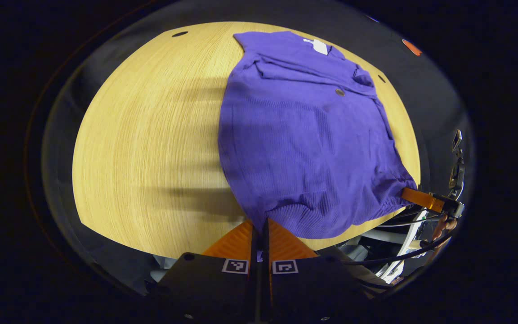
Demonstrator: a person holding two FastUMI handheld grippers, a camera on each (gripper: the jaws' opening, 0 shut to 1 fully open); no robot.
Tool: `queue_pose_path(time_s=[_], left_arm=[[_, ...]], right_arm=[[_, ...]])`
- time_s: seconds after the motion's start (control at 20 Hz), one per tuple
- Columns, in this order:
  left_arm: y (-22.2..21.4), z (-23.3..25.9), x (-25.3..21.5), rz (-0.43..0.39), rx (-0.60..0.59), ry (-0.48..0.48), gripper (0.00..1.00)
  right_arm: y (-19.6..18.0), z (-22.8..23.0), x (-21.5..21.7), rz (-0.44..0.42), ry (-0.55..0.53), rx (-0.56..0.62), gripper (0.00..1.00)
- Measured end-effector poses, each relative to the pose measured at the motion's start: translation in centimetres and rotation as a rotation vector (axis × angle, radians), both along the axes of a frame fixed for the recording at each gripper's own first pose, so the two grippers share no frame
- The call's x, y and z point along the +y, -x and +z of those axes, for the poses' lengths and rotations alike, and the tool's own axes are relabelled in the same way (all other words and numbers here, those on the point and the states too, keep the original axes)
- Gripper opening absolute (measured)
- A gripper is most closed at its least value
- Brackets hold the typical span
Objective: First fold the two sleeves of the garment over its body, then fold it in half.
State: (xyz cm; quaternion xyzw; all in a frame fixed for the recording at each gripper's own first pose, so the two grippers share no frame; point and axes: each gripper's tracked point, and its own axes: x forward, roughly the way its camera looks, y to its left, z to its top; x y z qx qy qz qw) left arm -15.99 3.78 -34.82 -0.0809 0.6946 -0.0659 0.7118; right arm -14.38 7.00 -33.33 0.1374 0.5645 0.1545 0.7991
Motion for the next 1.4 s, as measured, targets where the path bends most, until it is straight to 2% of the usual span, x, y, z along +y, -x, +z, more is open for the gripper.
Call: queue_pose_path(time_s=[0.25,0.55,0.75,1.05,1.4], left_arm=[[-3.4,3.9,-0.6,-0.058,-0.092,0.018,0.05],[-8.7,9.0,-2.2,-0.071,-0.182,0.035,0.05],[-13.9,12.1,-2.7,-0.091,-0.261,0.011,0.05],[-22.4,15.0,-3.3,-0.107,-0.349,-0.047,0.05],[-32.4,13.1,-2.1,-0.082,-0.324,-0.102,0.05]], right_arm=[[-2.3,5.7,0.6,0.016,-0.034,-0.104,0.03],[-6.3,9.9,1.7,0.07,-0.08,-0.156,0.03],[-10.6,13.4,2.6,0.11,-0.116,-0.204,0.03],[-17.6,16.2,2.5,0.168,-0.114,-0.266,0.03],[-27.2,16.5,2.7,0.205,-0.112,-0.265,0.03]])
